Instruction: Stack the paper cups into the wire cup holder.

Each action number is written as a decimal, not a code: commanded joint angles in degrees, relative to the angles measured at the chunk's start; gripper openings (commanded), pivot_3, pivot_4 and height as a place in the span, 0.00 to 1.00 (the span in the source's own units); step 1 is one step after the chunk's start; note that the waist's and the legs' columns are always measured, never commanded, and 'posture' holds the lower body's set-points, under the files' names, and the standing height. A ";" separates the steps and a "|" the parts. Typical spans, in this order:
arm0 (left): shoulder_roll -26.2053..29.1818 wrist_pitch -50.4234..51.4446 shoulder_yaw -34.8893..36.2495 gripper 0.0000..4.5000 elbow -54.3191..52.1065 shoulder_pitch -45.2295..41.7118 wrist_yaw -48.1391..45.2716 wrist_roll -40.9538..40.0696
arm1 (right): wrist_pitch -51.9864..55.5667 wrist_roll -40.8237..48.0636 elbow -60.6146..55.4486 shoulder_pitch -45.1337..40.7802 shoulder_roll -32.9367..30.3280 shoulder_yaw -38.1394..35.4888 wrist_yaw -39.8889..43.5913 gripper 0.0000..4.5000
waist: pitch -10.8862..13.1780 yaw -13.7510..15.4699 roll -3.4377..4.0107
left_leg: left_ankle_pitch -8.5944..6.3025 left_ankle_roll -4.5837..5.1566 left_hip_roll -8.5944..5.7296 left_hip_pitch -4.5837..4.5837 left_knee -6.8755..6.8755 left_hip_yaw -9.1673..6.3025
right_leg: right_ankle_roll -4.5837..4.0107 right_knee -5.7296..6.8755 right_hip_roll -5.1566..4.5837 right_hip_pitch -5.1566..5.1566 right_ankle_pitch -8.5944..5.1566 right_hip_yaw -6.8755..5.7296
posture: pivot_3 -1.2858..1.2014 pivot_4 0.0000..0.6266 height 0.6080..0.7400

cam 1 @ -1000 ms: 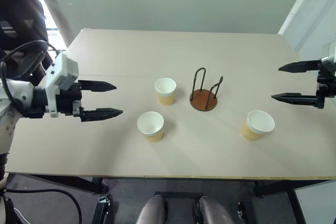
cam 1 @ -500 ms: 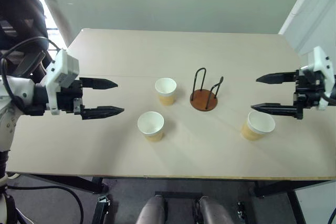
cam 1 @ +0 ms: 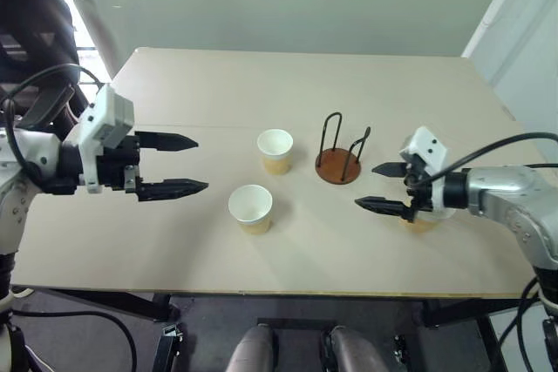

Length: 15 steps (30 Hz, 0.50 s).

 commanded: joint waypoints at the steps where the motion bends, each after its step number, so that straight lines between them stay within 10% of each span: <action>1: 0.87 1.23 3.47 0.99 -2.60 -1.03 0.60 -2.64 | 1.64 -2.43 2.43 -2.64 2.26 0.53 -4.53 1.00 | 0.00 0.07 0.00 | 0.00 0.00 0.00 0.00 0.00 0.00 | 0.00 0.00 0.00 0.00 0.00 0.00 | 0.52 0.24 1.00; 15: -1.67 -2.76 7.26 0.99 -5.47 0.93 5.65 -2.66 | -0.77 -8.01 11.69 -7.37 13.98 2.67 -12.29 1.00 | 0.00 0.03 0.00 | -0.01 -0.03 0.01 0.00 -0.05 0.00 | -0.05 0.02 0.00 -0.08 0.01 -0.01 | 0.52 0.24 1.00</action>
